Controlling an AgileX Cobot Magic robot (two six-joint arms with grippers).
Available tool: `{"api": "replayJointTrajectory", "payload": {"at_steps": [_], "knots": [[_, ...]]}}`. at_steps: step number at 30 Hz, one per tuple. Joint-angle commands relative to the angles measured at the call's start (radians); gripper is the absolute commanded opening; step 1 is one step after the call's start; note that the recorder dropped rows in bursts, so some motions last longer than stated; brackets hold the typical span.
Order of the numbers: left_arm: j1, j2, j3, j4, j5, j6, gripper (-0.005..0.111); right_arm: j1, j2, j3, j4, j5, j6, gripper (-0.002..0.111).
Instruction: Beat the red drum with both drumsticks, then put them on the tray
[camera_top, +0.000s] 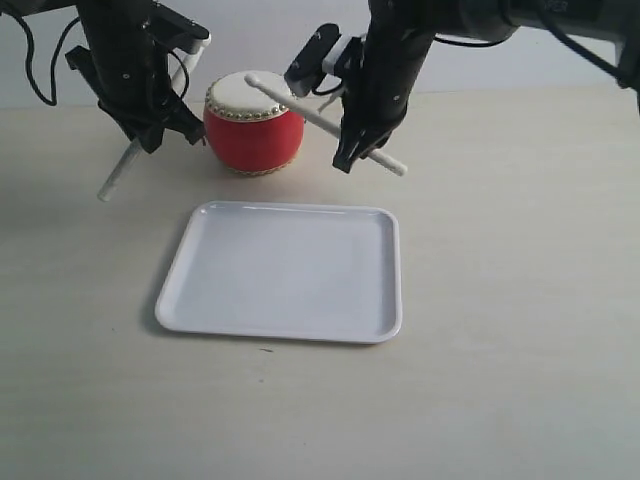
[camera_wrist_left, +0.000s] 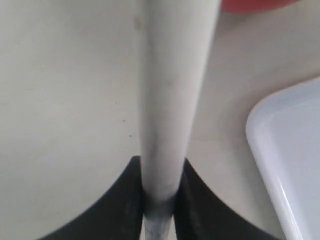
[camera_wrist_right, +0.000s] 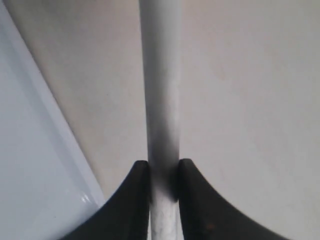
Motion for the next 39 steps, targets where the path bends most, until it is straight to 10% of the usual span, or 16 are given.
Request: {"api": "replayJointTrajectory", "payload": {"at_steps": [1,7,13,20,39], "knots": [[-0.003,-0.006,0.007,-0.009,0.004,-0.01,0.0,-0.002,0.037,-0.002,-0.17,-0.037,0.059,0.0],[-0.003,-0.006,0.007,-0.009,0.001,-0.005,0.0,-0.002,0.016,-0.002,-0.308,-0.035,0.226,0.0],[0.001,-0.017,0.018,-0.071,-0.085,0.058,0.0,-0.002,-0.14,-0.002,0.046,0.088,0.113,0.0],[0.031,-0.255,0.28,-0.121,-0.293,0.063,0.0,-0.002,-0.149,0.0,0.139,0.326,0.101,0.0],[0.031,-0.668,0.629,-0.15,-0.465,0.064,0.0,-0.002,-0.425,0.366,0.279,0.067,0.032,0.0]]}}
